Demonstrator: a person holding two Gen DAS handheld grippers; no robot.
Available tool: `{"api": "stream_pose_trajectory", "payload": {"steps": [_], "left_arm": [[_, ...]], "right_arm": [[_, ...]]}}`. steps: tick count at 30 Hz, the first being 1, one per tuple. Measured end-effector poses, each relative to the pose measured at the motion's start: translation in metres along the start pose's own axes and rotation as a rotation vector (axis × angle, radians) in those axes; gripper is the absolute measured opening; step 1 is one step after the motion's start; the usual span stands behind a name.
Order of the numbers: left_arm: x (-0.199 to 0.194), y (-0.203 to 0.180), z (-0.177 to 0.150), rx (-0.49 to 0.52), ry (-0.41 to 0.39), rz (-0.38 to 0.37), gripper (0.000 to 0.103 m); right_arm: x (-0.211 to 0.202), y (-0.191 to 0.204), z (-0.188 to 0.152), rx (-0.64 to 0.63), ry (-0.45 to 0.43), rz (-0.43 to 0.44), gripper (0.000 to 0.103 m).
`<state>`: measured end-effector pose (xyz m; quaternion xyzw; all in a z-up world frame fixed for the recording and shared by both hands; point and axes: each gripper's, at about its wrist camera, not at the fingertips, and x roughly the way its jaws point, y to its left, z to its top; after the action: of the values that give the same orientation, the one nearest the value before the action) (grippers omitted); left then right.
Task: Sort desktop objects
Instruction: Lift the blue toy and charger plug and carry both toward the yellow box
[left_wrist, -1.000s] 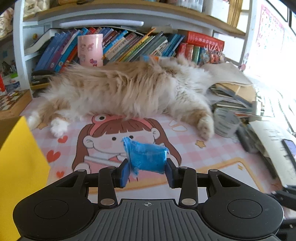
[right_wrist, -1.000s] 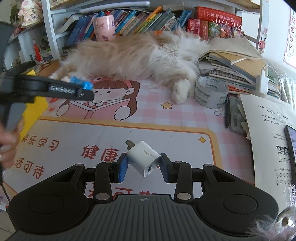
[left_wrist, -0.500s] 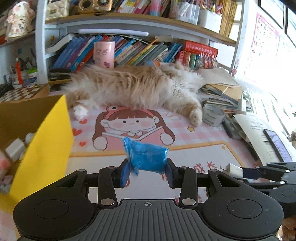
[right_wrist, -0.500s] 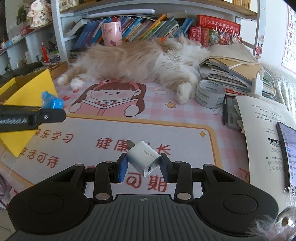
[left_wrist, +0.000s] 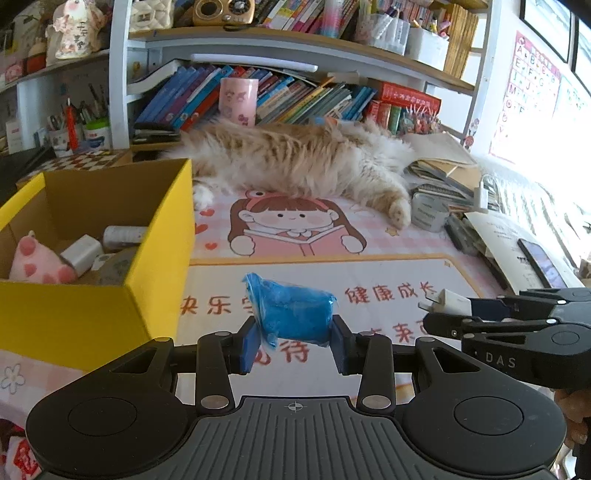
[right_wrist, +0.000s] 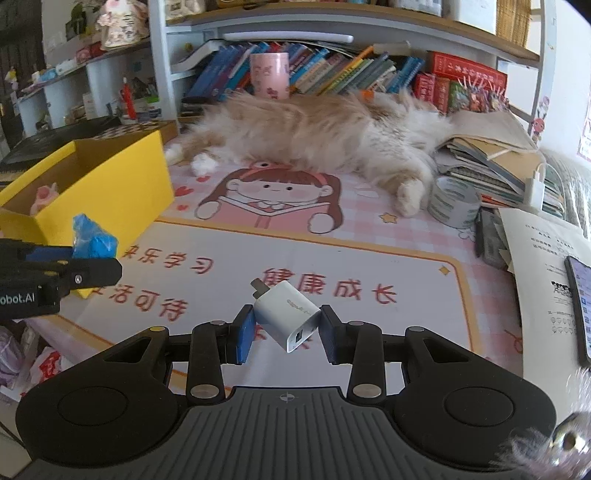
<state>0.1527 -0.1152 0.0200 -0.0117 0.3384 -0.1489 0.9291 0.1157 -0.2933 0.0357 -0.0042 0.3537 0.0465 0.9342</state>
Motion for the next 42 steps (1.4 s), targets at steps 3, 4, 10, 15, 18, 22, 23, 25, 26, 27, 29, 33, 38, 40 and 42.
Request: {"api": "stream_pose_trajectory", "payload": {"steps": [3, 4, 10, 15, 18, 22, 23, 25, 26, 27, 29, 33, 38, 40, 42], "left_arm": [[-0.009, 0.005, -0.005, 0.010, -0.005, -0.008, 0.038], [-0.012, 0.007, -0.006, 0.012, -0.007, -0.009, 0.038], [-0.031, 0.022, -0.017, 0.011, -0.011, -0.014, 0.038], [-0.048, 0.033, -0.029, 0.013, -0.005, -0.022, 0.038], [-0.058, 0.042, -0.036, 0.016, 0.001, -0.030, 0.038], [-0.070, 0.052, -0.047, 0.017, 0.017, -0.039, 0.038], [-0.073, 0.056, -0.050, 0.015, 0.020, -0.040, 0.038], [-0.079, 0.062, -0.056, 0.012, 0.025, -0.041, 0.038], [-0.082, 0.065, -0.059, 0.010, 0.027, -0.040, 0.038], [-0.085, 0.068, -0.061, 0.008, 0.029, -0.041, 0.038], [-0.090, 0.076, -0.067, -0.002, 0.038, -0.040, 0.038], [-0.099, 0.093, -0.076, -0.025, 0.047, -0.030, 0.038], [-0.113, 0.113, -0.085, -0.046, 0.039, -0.005, 0.038], [-0.117, 0.119, -0.087, -0.052, 0.036, 0.007, 0.038], [-0.121, 0.127, -0.089, -0.061, 0.031, 0.020, 0.038]], "right_arm": [[-0.004, 0.013, -0.002, -0.007, -0.001, 0.005, 0.034], [-0.006, 0.018, -0.003, -0.009, -0.001, 0.007, 0.034], [-0.017, 0.043, -0.010, -0.009, -0.004, 0.007, 0.034], [-0.027, 0.066, -0.020, -0.009, 0.002, 0.004, 0.034], [-0.034, 0.081, -0.028, -0.011, 0.006, 0.004, 0.034], [-0.042, 0.100, -0.039, -0.008, 0.017, 0.001, 0.034], [-0.044, 0.105, -0.042, -0.008, 0.019, 0.001, 0.034], [-0.047, 0.114, -0.046, -0.009, 0.024, 0.000, 0.034], [-0.048, 0.120, -0.049, -0.012, 0.026, 0.001, 0.034], [-0.049, 0.124, -0.051, -0.014, 0.029, 0.003, 0.034], [-0.051, 0.134, -0.055, -0.020, 0.035, 0.008, 0.034], [-0.052, 0.155, -0.061, -0.038, 0.043, 0.022, 0.034], [-0.049, 0.180, -0.064, -0.071, 0.054, 0.050, 0.034], [-0.047, 0.190, -0.063, -0.092, 0.057, 0.065, 0.034], [-0.045, 0.200, -0.062, -0.112, 0.054, 0.077, 0.034]]}}
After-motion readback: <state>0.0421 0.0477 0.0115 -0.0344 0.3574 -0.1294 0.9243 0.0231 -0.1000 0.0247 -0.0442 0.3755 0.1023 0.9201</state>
